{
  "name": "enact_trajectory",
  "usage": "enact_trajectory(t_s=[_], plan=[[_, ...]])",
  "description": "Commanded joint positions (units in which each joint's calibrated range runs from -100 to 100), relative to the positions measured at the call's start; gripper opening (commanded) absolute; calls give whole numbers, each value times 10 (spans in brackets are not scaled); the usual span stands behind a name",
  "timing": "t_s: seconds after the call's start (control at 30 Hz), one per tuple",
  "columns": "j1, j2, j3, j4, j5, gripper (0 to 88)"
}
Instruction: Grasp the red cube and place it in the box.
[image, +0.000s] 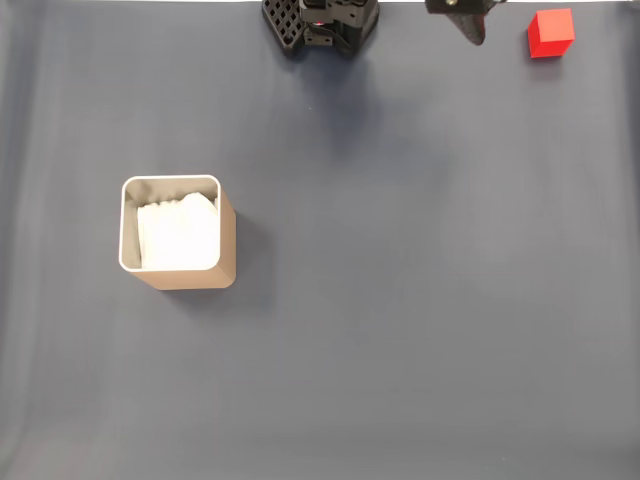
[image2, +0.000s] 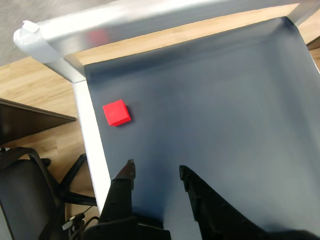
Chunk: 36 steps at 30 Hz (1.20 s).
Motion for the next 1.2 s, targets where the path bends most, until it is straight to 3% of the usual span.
enact_trajectory(t_s=[0.0, 0.23, 0.57, 0.87, 1.17], plan=[[-13, -10, -1, 2, 15, 251], [-20, -27, 33, -22, 54, 256], [-58, -5, 20, -55, 14, 252], [-59, 17, 4, -71, 8, 258], [-59, 35, -4, -97, 20, 393]])
